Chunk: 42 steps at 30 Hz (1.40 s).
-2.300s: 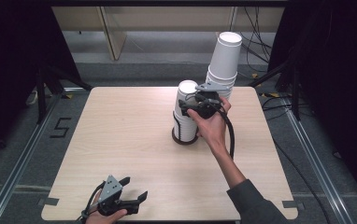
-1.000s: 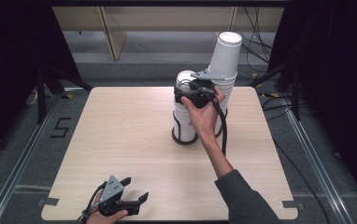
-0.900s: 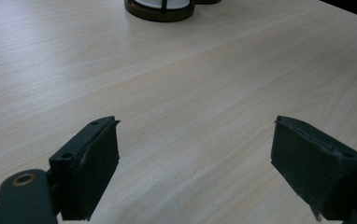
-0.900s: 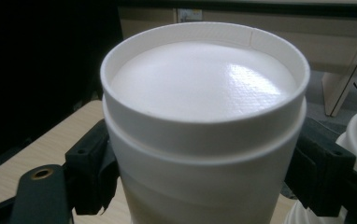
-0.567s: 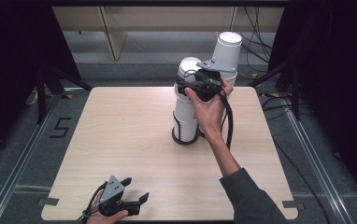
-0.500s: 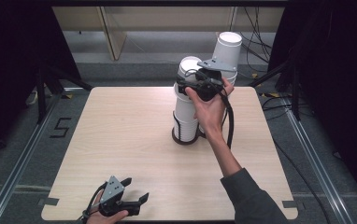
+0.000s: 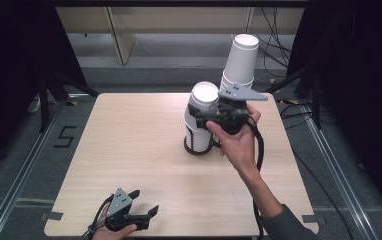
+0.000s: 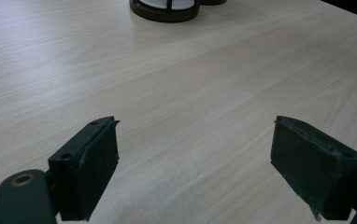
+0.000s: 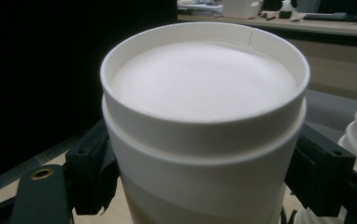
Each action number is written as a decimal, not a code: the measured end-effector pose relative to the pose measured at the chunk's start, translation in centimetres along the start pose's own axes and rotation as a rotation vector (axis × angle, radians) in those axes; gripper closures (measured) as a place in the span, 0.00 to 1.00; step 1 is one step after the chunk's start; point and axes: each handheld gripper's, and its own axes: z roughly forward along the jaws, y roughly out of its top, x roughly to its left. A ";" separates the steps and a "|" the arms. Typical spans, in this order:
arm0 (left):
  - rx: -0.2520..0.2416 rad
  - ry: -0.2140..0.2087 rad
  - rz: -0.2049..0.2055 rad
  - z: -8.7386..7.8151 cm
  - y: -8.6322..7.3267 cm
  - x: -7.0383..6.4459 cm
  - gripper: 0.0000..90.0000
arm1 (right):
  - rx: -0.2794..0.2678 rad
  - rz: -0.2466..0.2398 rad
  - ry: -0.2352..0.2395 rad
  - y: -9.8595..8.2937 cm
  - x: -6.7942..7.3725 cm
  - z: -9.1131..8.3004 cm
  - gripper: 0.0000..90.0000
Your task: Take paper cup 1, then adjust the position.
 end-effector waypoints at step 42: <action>-0.037 -0.003 -0.010 0.1 0.1 0.0 0.16 | 0.206 0.039 0.229 -12.5 3.7 0.8 0.24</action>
